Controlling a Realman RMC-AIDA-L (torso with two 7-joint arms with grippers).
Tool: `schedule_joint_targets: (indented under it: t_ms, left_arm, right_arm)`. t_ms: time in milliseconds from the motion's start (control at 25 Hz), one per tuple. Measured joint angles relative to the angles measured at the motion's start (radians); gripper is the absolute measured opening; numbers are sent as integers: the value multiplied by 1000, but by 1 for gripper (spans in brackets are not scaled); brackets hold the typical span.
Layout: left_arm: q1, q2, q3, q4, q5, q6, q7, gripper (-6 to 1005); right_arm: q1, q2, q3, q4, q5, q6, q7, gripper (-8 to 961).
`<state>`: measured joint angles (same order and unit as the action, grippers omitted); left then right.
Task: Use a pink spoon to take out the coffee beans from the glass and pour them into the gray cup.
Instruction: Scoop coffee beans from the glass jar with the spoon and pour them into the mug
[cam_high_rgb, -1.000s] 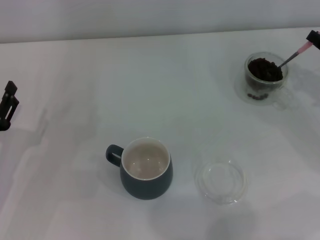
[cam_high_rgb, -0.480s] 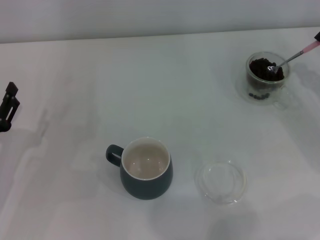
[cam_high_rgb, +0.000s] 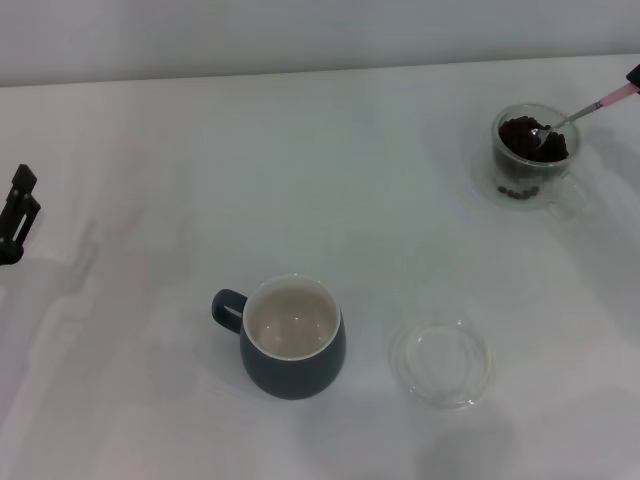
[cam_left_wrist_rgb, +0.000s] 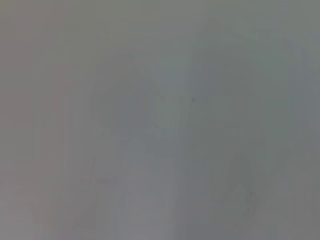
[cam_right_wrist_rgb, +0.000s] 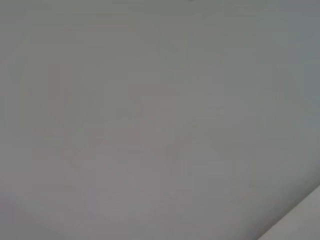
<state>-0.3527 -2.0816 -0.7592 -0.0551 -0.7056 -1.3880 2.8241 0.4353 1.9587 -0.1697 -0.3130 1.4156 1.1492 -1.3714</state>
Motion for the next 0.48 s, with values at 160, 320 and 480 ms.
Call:
schedule_joint_targets:
  t_ms: [160, 320, 480]
  left_arm:
    - [-1, 0, 0, -1, 0, 0, 0, 651]
    - [-1, 0, 0, -2, 0, 0, 0, 651]
    - [-3, 0, 0, -2, 0, 0, 0, 652]
  right_arm:
    - [-2, -4, 2, 1, 0, -9, 30, 152]
    - [-4, -11, 2, 1, 0, -19, 76, 152]
    - [-7, -16, 3, 1, 0, -42, 124, 152]
